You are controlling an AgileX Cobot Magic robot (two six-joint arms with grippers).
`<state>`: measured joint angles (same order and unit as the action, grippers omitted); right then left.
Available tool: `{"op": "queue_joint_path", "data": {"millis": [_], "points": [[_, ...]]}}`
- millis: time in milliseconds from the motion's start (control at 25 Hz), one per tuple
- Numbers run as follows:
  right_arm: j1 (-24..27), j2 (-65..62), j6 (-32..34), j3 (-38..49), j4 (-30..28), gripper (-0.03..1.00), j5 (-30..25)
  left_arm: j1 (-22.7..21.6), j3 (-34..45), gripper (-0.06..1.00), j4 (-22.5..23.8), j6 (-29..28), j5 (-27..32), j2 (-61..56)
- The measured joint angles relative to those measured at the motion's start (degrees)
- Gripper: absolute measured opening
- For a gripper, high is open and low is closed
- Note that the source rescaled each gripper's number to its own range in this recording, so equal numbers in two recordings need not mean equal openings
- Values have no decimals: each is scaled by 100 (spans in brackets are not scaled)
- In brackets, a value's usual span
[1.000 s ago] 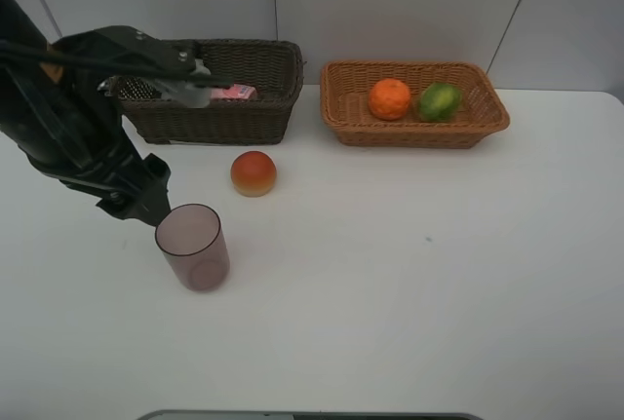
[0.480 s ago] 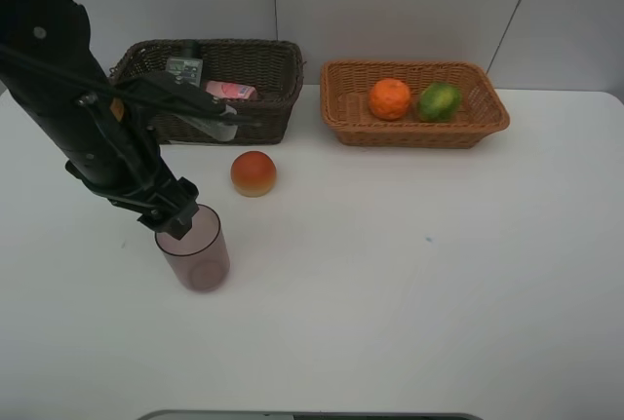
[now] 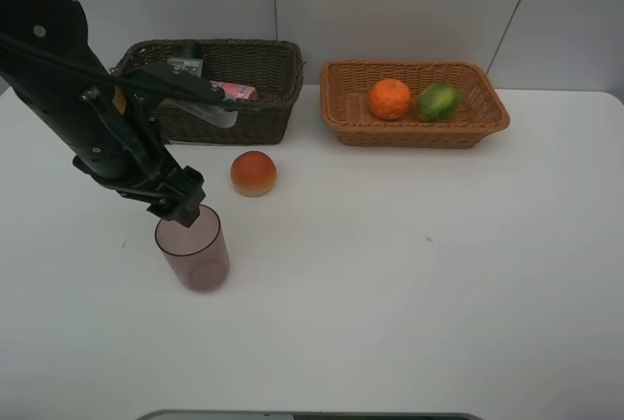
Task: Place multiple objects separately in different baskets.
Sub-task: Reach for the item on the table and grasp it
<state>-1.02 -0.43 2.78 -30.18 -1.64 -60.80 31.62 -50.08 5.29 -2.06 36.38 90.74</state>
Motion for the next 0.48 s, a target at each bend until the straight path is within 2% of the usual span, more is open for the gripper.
{"op": "queue_joint_path", "data": {"millis": [480], "points": [[0,0,0,0,0,75,0,0,0,100,-23,0,-68,636]]}}
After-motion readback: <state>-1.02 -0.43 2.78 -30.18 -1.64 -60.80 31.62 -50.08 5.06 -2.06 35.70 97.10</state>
